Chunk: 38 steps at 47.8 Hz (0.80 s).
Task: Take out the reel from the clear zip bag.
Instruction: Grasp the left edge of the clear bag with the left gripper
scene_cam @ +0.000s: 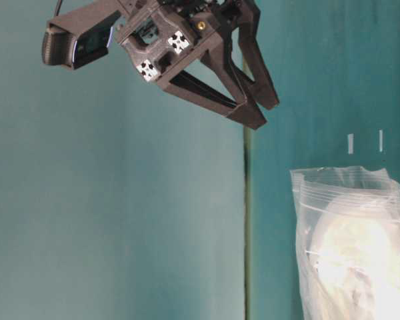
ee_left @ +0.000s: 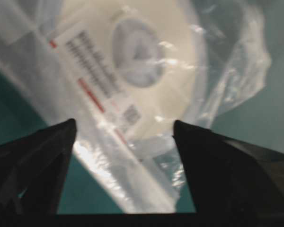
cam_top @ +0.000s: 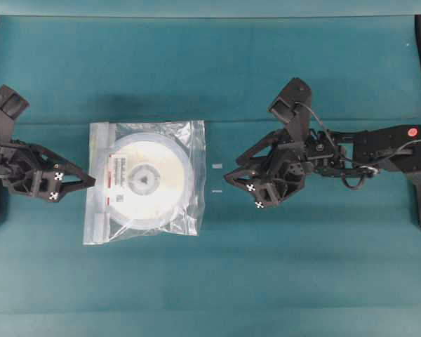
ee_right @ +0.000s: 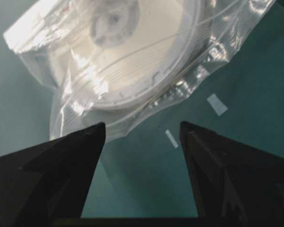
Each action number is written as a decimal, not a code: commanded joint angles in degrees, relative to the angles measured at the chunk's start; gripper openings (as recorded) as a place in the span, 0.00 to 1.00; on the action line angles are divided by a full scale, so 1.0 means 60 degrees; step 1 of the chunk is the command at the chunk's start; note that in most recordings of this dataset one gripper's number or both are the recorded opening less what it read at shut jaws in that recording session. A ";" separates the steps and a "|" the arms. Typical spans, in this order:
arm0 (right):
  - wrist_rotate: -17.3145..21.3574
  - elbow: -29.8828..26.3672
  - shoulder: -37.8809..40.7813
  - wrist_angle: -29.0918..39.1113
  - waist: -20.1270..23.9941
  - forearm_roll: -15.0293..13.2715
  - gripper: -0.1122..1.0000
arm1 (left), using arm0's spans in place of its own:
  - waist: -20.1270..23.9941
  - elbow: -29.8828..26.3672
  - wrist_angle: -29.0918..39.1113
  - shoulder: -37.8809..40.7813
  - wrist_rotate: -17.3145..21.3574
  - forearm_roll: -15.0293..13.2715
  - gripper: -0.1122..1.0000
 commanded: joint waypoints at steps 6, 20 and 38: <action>0.0103 -0.0132 -0.0044 -0.0059 0.0029 0.0029 0.83 | 0.0015 0.0308 -0.0615 0.0439 -0.0103 0.0029 0.89; 0.0161 -0.0132 -0.0059 -0.0029 0.0073 0.0029 0.83 | 0.0132 0.0527 -0.1567 0.0835 -0.0176 0.0029 0.89; 0.0366 -0.0117 -0.0088 0.0176 0.0249 0.0029 0.83 | 0.0322 0.0542 -0.2856 0.2563 -0.0161 0.0029 0.89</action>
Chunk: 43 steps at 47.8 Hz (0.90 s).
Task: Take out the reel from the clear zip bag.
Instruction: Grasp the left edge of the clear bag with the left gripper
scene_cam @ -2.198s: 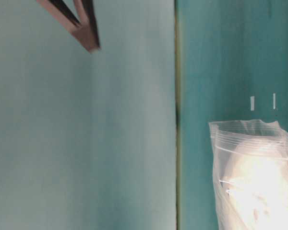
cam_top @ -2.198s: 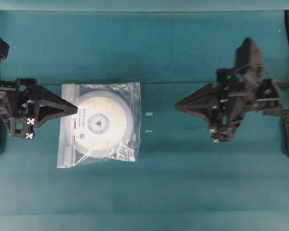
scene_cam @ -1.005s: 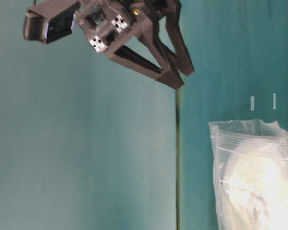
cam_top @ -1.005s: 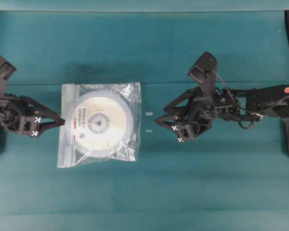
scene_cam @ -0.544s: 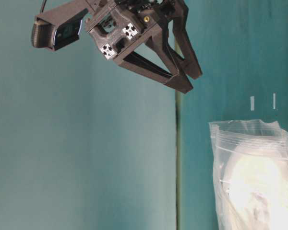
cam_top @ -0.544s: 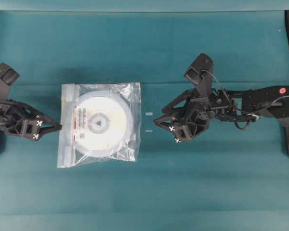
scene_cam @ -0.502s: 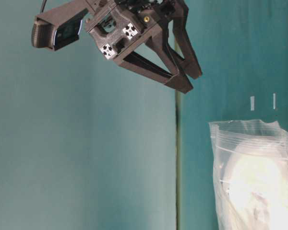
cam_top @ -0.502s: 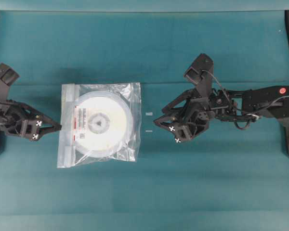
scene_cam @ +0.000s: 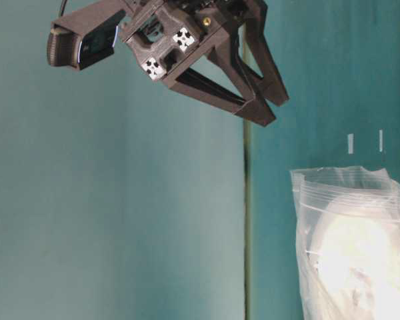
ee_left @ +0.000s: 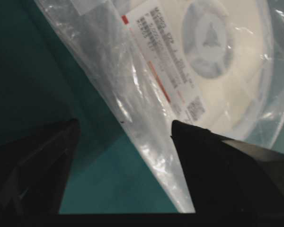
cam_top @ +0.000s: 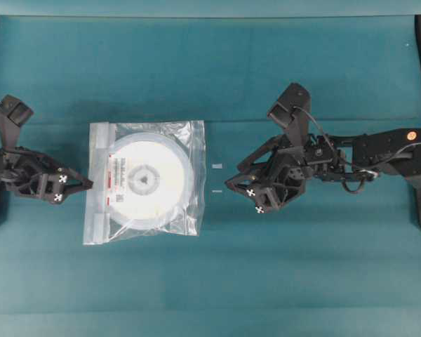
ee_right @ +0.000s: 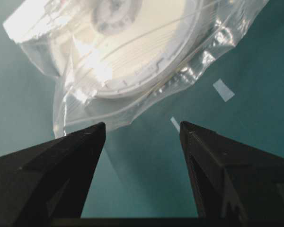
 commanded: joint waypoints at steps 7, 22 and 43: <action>0.0103 -0.0146 -0.0088 -0.0029 0.0073 0.0029 0.83 | 0.0029 -0.0146 -0.0952 0.1040 0.0015 0.0015 0.89; 0.0103 -0.0161 -0.0103 -0.0015 0.0176 0.0044 0.83 | 0.0044 -0.0513 -0.1626 0.2065 0.0015 0.0029 0.89; 0.0088 -0.0146 -0.0103 -0.0015 0.0220 0.0044 0.82 | 0.0044 -0.0879 -0.1421 0.2065 0.0059 0.0029 0.24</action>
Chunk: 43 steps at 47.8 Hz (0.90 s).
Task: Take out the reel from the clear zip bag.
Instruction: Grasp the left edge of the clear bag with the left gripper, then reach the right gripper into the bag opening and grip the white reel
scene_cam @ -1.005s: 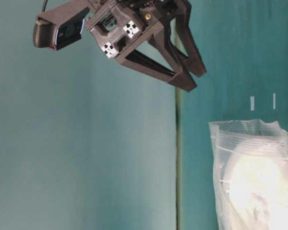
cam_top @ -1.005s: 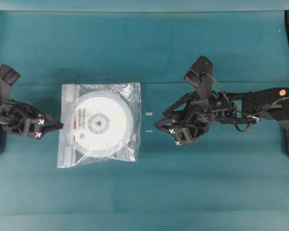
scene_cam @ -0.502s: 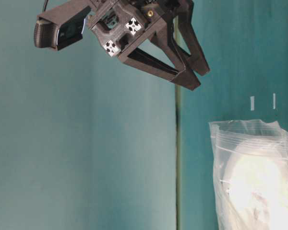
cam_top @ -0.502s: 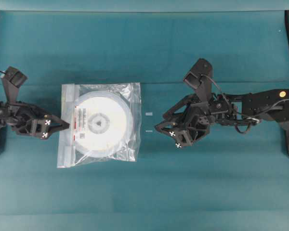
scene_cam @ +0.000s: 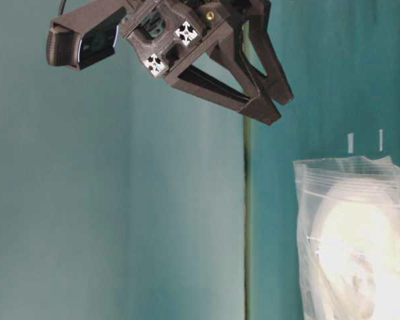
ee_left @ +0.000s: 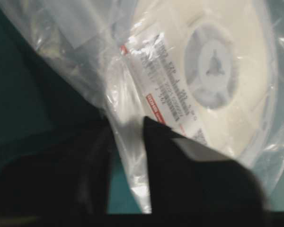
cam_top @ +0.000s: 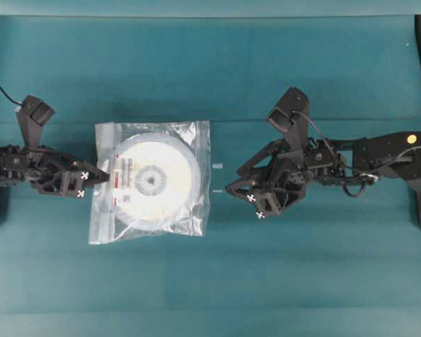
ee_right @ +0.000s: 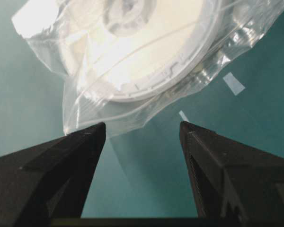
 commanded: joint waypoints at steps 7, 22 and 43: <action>0.0059 -0.0117 -0.0117 -0.0029 0.0029 0.0000 0.82 | -0.0044 -0.0059 0.0630 -0.0264 0.0015 0.0029 0.18; 0.0073 -0.0293 0.0308 -0.0029 -0.0059 0.0000 0.82 | 0.0088 0.0146 0.0791 -0.0937 0.0161 0.0029 0.10; 0.0483 -0.1421 0.1934 -0.0249 -0.0396 0.0542 0.83 | 0.0088 0.0117 0.0923 -0.0894 0.0190 0.0029 0.10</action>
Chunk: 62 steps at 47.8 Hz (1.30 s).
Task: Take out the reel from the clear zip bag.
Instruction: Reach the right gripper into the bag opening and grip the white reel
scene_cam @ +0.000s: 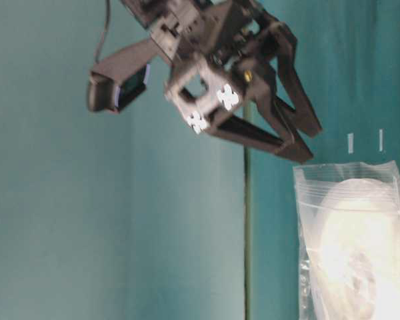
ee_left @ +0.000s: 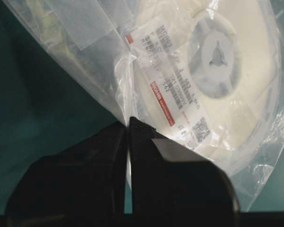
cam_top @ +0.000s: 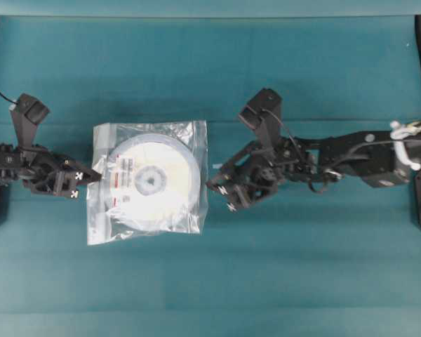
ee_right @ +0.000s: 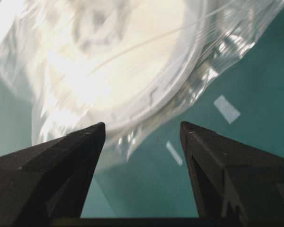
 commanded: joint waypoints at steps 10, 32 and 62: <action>0.0601 -0.0645 0.0776 -0.0190 -0.0015 0.0176 0.83 | 0.0044 -0.0059 0.0234 -0.0029 0.0044 0.0015 0.10; 0.1274 -0.1245 0.1348 -0.0190 -0.0073 0.0176 0.83 | 0.0044 -0.0103 0.0234 0.0000 0.0103 0.0015 0.10; 0.1304 -0.1772 0.1831 -0.0190 -0.0073 0.0176 0.82 | 0.0044 -0.0146 0.0234 0.0146 0.0161 0.0015 0.10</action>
